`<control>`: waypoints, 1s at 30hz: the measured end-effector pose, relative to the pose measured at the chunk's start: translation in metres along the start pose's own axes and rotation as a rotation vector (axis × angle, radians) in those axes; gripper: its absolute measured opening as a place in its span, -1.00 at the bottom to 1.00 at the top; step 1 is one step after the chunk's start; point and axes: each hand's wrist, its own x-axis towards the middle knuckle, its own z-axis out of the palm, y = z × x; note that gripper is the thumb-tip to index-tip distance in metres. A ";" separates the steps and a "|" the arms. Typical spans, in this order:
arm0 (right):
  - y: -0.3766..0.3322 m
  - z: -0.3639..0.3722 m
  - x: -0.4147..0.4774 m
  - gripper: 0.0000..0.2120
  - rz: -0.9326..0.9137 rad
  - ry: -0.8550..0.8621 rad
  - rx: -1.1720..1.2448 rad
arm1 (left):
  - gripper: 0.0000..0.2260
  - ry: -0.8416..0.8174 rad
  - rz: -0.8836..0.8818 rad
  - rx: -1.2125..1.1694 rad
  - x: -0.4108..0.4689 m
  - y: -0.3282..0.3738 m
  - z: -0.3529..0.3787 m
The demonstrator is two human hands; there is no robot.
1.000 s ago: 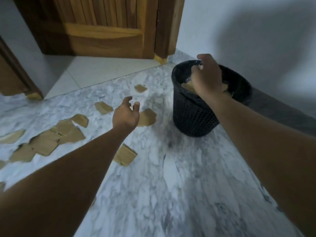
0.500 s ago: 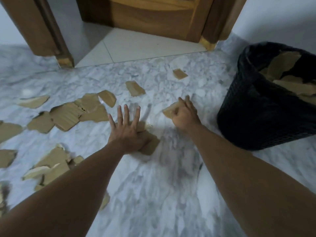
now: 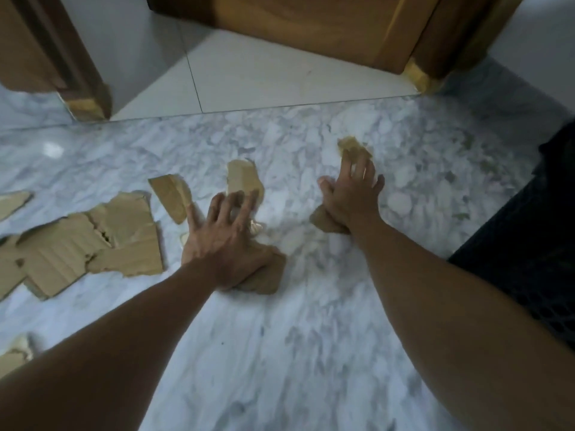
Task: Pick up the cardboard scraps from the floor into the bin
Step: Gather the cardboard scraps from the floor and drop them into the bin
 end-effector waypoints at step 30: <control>-0.313 0.012 -0.219 -0.29 -0.571 -0.566 0.018 | 0.12 -0.148 -0.782 -0.063 -0.304 -0.129 -0.047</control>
